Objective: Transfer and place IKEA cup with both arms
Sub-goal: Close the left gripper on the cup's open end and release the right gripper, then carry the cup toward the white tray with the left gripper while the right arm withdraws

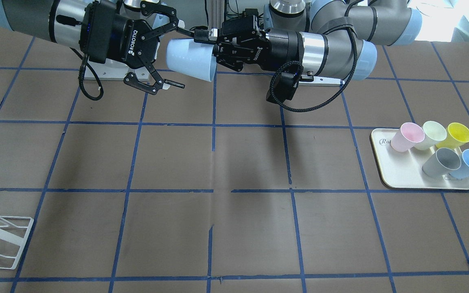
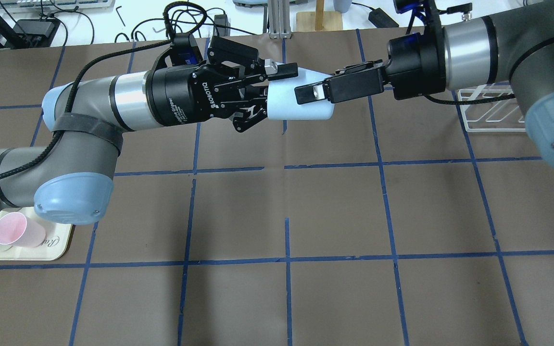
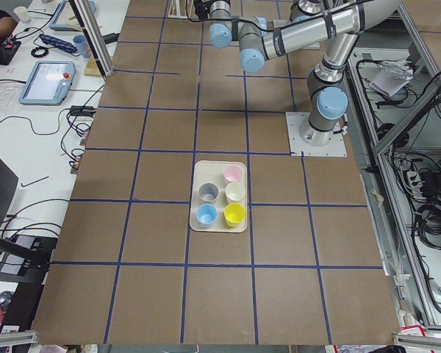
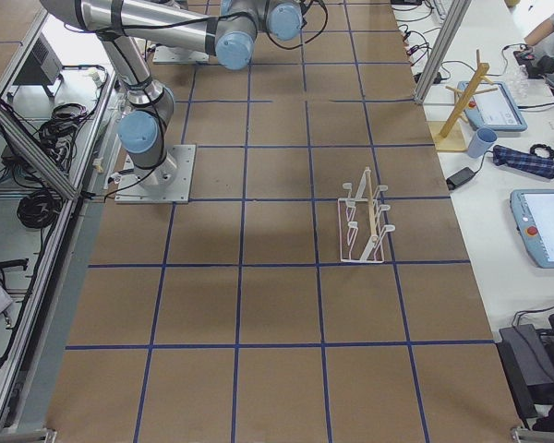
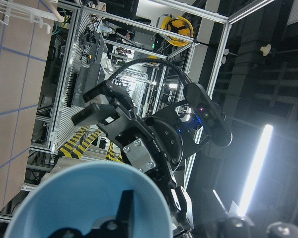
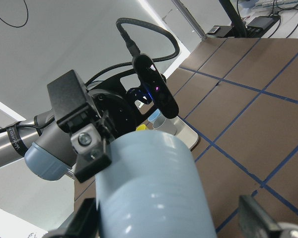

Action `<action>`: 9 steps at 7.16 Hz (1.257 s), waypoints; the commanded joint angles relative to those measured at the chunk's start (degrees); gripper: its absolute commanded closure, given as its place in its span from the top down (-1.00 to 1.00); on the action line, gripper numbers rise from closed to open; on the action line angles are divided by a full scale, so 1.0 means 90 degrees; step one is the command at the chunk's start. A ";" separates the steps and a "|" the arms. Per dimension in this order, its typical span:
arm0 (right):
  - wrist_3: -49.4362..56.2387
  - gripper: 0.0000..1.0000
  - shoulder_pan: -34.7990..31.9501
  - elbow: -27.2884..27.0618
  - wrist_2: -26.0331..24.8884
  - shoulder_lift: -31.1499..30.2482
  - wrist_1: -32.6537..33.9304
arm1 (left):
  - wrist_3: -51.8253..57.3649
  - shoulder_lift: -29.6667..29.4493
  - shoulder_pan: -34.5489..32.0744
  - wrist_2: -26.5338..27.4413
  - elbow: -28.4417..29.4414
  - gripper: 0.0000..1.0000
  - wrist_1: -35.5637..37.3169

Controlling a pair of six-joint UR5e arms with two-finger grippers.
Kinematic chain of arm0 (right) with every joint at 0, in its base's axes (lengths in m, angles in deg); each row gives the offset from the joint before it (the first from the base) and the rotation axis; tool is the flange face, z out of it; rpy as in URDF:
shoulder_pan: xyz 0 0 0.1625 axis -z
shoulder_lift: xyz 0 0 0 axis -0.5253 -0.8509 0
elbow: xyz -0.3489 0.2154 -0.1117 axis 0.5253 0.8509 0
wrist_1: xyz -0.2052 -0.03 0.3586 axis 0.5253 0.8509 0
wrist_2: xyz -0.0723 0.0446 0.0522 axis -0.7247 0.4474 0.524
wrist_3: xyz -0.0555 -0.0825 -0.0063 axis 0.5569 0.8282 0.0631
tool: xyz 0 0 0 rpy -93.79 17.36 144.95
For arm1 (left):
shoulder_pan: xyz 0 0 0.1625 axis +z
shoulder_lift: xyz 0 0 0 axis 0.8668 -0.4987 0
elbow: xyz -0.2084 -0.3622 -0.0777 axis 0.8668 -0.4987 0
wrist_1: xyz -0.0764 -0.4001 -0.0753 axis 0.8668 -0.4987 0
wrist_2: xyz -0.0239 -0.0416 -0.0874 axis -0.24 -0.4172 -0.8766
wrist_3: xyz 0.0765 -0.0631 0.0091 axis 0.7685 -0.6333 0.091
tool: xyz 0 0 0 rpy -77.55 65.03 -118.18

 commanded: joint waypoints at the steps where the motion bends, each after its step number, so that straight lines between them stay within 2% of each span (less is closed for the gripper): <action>1: -0.0044 1.00 0.0086 0.0002 -0.0080 0.0011 -0.0044 | -0.0206 0.0042 0.0036 0.0018 0.0010 -0.79 0.0003; 2: -0.0044 1.00 0.0125 0.0002 -0.0196 0.0011 -0.0054 | -0.0352 0.0042 0.0094 0.0028 0.0000 -0.86 0.0003; 3: -0.0044 1.00 0.0338 0.0002 -0.0662 0.0011 -0.0054 | -0.0431 0.0052 0.0133 0.0047 0.0010 -0.97 0.0003; 4: -0.0044 1.00 0.0485 0.0012 -0.0753 0.0011 -0.0093 | -0.0547 0.0052 0.0317 0.0086 -0.0009 -1.00 0.0003; 5: -0.0053 1.00 0.0487 0.0032 -0.1122 0.0001 -0.0122 | -0.0732 0.0052 0.0600 0.0512 0.0010 -1.00 0.0032; 7: -0.0208 1.00 0.0574 0.0061 -0.2709 -0.0018 -0.0093 | -0.1151 0.0052 0.0826 0.1594 0.0039 -1.00 0.0343; 8: -0.0316 1.00 0.0681 0.0080 -0.3375 -0.0018 -0.0093 | -0.1570 0.0052 0.0962 0.2422 0.0049 -1.00 0.0780; 9: -0.0617 1.00 0.0769 0.0235 -0.4329 -0.0018 -0.0093 | -0.1767 0.0071 0.1012 0.2904 0.0039 -1.00 0.0861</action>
